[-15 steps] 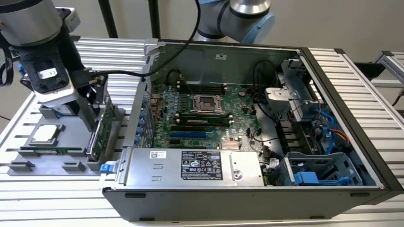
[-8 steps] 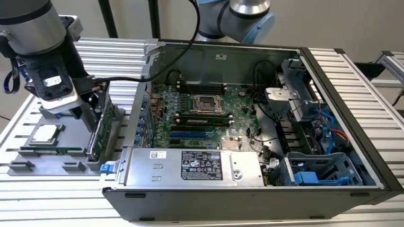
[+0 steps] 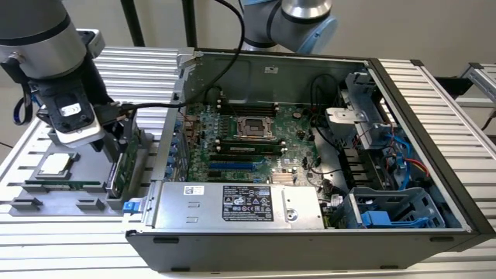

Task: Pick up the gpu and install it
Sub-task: 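Pick up the gpu and move the gpu toward the slot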

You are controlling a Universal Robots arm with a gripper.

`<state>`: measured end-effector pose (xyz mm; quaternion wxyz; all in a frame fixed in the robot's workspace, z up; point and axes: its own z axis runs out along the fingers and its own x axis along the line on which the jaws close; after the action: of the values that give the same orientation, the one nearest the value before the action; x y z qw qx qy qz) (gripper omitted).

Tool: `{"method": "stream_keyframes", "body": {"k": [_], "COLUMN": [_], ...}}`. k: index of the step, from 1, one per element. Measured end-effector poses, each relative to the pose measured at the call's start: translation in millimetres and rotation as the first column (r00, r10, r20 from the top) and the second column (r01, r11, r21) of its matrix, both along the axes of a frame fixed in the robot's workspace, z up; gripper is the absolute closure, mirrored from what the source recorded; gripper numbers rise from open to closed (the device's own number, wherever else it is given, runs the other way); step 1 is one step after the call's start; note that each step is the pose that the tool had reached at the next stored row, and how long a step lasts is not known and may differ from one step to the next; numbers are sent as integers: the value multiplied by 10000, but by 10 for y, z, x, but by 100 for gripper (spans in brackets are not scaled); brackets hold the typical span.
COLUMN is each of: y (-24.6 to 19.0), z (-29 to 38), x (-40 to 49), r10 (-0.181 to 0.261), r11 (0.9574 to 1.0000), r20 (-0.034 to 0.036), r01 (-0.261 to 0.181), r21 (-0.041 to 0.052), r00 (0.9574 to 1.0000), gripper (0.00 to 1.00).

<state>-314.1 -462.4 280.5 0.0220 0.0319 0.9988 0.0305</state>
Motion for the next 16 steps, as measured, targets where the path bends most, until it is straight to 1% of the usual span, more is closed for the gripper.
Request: {"method": "stream_keyframes", "body": {"k": [11, 16], "y": [0, 0], "z": [-196, -253], "x": [0, 0], "r10": [0, 0], "r11": [10000, 10000], "r20": [-1, -1], "r01": [0, 0], "r21": [-1, 0], "r00": [10000, 10000], "gripper": [0, 0]}}
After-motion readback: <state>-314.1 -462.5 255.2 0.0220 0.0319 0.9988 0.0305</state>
